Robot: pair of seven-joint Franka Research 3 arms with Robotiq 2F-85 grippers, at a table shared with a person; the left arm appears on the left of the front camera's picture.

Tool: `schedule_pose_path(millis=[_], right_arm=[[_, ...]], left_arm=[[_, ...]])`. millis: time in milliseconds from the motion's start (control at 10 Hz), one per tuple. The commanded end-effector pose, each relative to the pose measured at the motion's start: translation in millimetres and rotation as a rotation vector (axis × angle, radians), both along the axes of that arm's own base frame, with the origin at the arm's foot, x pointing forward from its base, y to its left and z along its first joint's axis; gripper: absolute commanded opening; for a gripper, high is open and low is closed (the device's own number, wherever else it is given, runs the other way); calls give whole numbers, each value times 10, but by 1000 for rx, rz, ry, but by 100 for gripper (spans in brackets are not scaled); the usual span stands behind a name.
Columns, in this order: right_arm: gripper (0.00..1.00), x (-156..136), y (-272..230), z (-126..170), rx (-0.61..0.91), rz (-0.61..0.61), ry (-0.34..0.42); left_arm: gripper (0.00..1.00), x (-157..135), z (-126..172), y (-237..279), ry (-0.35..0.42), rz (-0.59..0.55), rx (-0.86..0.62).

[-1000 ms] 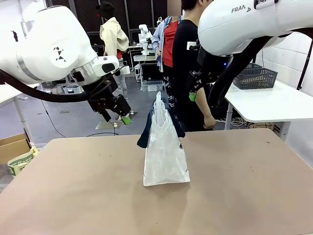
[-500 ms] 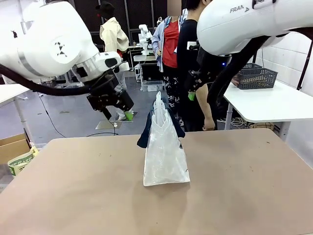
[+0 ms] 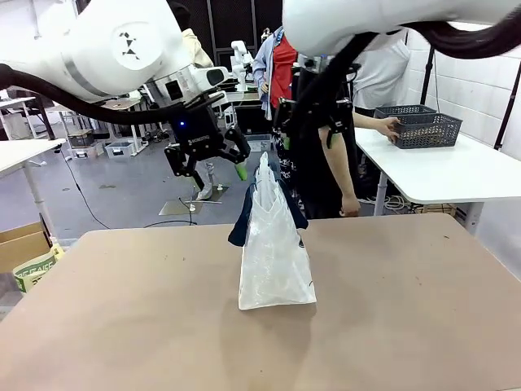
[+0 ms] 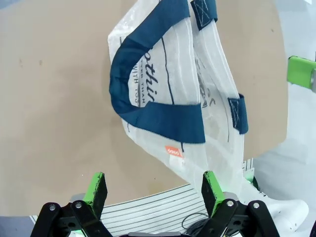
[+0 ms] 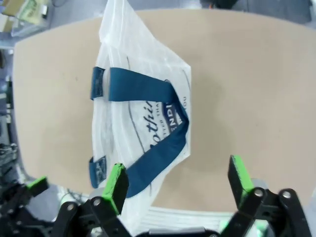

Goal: Transfer purchased items from the store into the shopping bag.
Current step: Open the Reusable shopping bag in the center of the table.

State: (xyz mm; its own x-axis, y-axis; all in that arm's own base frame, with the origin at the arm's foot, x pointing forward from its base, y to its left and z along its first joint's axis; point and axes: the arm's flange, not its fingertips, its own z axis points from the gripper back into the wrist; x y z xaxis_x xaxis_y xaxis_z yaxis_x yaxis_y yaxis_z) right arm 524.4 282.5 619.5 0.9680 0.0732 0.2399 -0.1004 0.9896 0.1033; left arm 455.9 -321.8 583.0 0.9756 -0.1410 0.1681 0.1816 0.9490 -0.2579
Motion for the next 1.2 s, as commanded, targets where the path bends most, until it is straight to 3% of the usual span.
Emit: schedule_pose_path(millis=[0, 200, 300, 400, 600, 700, 1100], right_arm=[[100, -114, -108, -17, -3, 10, -44], [100, -114, -108, -17, -3, 10, -44], [100, 24, 5, 23, 3, 2, -2], [100, 174, 37, -107, 102, -32, 31], [100, 282, 115, -167, 163, -5, 63], [100, 312, 145, -205, 171, -4, 107], [100, 408, 223, -438, 178, -8, 161]], left_arm=[[100, -81, 44, 59, -15, -1, 9], [100, -81, 44, 59, -15, -1, 9], [100, 15, -5, -9, -1, -2, 1], [100, 98, -46, 8, 11, 12, -61], [100, 82, -50, -30, 0, 3, -54], [100, 78, -58, -37, 10, 6, -99], [100, 196, -252, -51, 56, 18, -117]])
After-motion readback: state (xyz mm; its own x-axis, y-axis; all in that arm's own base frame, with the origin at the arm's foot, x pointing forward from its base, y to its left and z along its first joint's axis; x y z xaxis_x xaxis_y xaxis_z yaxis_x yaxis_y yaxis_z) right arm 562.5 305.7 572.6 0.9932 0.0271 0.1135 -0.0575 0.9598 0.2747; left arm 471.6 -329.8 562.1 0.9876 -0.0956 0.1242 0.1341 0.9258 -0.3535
